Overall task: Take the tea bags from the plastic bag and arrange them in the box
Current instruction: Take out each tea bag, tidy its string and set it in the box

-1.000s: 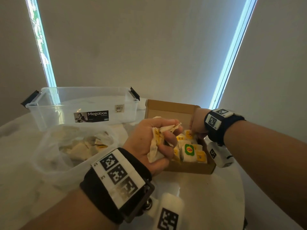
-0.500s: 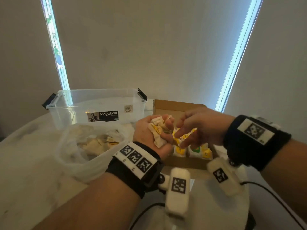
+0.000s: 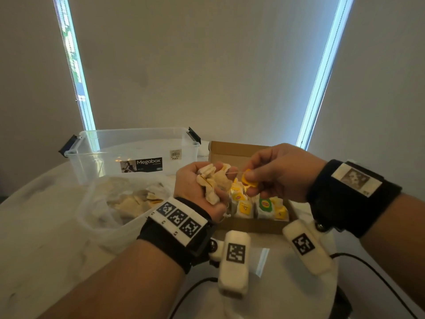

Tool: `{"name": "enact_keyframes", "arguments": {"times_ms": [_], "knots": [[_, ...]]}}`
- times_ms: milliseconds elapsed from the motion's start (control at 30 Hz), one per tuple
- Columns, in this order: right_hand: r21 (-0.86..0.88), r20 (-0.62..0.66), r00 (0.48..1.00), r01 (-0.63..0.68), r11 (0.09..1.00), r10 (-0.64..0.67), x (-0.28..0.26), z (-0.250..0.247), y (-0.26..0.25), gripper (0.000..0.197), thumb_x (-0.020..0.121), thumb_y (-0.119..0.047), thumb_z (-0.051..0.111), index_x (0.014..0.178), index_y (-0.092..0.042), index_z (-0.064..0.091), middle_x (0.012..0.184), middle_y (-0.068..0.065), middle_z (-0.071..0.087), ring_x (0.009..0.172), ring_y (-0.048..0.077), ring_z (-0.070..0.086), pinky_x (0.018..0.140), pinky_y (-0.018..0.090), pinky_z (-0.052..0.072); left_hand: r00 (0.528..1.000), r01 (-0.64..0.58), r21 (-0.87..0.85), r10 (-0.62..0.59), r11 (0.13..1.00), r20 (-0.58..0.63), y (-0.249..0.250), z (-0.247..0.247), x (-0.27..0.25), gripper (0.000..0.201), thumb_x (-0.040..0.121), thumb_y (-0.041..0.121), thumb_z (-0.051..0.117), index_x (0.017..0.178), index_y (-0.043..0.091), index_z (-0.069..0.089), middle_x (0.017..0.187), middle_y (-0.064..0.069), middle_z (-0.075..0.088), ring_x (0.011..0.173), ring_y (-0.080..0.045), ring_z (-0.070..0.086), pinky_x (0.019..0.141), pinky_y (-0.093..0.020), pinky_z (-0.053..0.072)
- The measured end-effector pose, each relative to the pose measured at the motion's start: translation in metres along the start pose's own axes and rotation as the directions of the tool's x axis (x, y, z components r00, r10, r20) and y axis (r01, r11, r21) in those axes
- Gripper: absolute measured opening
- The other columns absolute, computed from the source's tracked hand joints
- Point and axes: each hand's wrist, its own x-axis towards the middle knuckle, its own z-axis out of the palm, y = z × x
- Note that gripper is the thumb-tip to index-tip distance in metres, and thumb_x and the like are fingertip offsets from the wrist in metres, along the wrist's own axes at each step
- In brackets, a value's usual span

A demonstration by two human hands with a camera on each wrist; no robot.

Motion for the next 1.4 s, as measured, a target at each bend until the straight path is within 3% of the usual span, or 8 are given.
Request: {"name": "enact_keyframes", "arguments": {"times_ms": [267,533,667,800,1000,1100,1233,1400], "knots": [[0.355,-0.139,0.987,0.126,0.927,-0.081,0.000,0.004,-0.028,0.010,0.096,0.001,0.055,0.103,-0.003,0.061,0.081,0.013,0.072,0.072,0.022,0.075,0.059,0.028,0.061,0.964,0.248,0.125,-0.258,0.961,0.072,-0.007,-0.011,-0.003,0.029,0.088,0.032,0.052,0.093,0.006,0.063,0.088,-0.018,0.070,0.069,-0.027,0.072,0.032,-0.015,0.041],[0.522,-0.224,0.969,0.211,0.826,-0.106,0.002,0.007,-0.053,0.013,0.101,-0.004,0.048,0.110,-0.007,0.057,0.103,0.017,0.070,0.086,0.031,0.077,0.066,0.034,0.063,0.923,0.288,0.137,-0.313,0.948,0.223,-0.007,-0.016,-0.006,0.037,0.086,0.032,0.056,0.108,0.003,0.063,0.092,-0.015,0.068,0.077,-0.019,0.067,0.032,-0.015,0.039],[0.409,-0.273,0.961,0.163,0.898,-0.050,0.003,0.011,-0.044,0.009,0.097,-0.002,0.054,0.100,-0.008,0.060,0.094,0.012,0.066,0.077,0.028,0.077,0.067,0.036,0.063,0.946,0.234,0.120,-0.255,0.965,0.202,-0.004,-0.015,-0.010,0.040,0.077,0.018,0.063,0.114,0.005,0.055,0.085,-0.015,0.067,0.068,-0.017,0.067,0.032,-0.012,0.038],[0.229,-0.290,0.957,0.075,0.971,-0.006,0.002,0.010,-0.028,0.007,0.090,-0.005,0.066,0.096,-0.009,0.066,0.081,0.007,0.069,0.061,0.018,0.068,0.059,0.030,0.051,0.956,0.221,0.106,-0.237,0.970,0.174,-0.003,-0.014,-0.009,0.023,0.074,0.007,0.055,0.097,0.002,0.055,0.075,-0.015,0.066,0.061,-0.014,0.065,0.031,-0.011,0.038],[0.245,-0.048,0.998,0.053,0.968,-0.043,-0.005,0.007,-0.016,0.027,0.068,-0.006,0.071,0.094,-0.004,0.065,0.069,0.008,0.068,0.056,0.015,0.064,0.053,0.026,0.052,0.978,0.168,-0.023,-0.164,0.986,0.128,-0.002,-0.016,0.000,0.022,0.091,0.018,0.049,0.104,0.002,0.057,0.075,-0.012,0.064,0.062,-0.012,0.061,0.029,-0.013,0.037],[0.196,0.034,0.999,0.005,0.980,-0.012,-0.004,0.013,-0.013,0.021,0.075,-0.002,0.069,0.096,-0.001,0.065,0.069,0.010,0.069,0.056,0.016,0.067,0.053,0.024,0.054,0.977,0.174,-0.001,-0.172,0.985,0.126,-0.003,-0.015,0.000,0.021,0.088,0.016,0.047,0.098,0.004,0.061,0.071,-0.010,0.062,0.052,-0.012,0.061,0.030,-0.012,0.036],[-0.026,-0.058,0.998,0.028,0.999,-0.029,0.004,0.024,-0.008,0.006,0.081,-0.006,0.077,0.086,-0.008,0.074,0.064,0.003,0.067,0.054,0.013,0.057,0.054,0.026,0.047,0.976,0.180,0.084,-0.189,0.980,0.111,-0.004,-0.011,-0.003,0.024,0.093,0.018,0.049,0.081,0.006,0.065,0.066,-0.007,0.059,0.050,-0.012,0.060,0.028,-0.013,0.036],[-0.322,-0.093,0.978,0.148,0.935,-0.187,0.009,0.028,-0.006,0.009,0.078,-0.019,0.083,0.076,-0.018,0.074,0.068,-0.007,0.071,0.060,0.004,0.063,0.052,0.013,0.048,0.964,0.229,0.100,-0.240,0.968,0.113,-0.005,-0.010,-0.003,0.024,0.098,0.026,0.047,0.090,0.009,0.062,0.065,-0.005,0.059,0.046,-0.013,0.059,0.028,-0.014,0.038]]}}
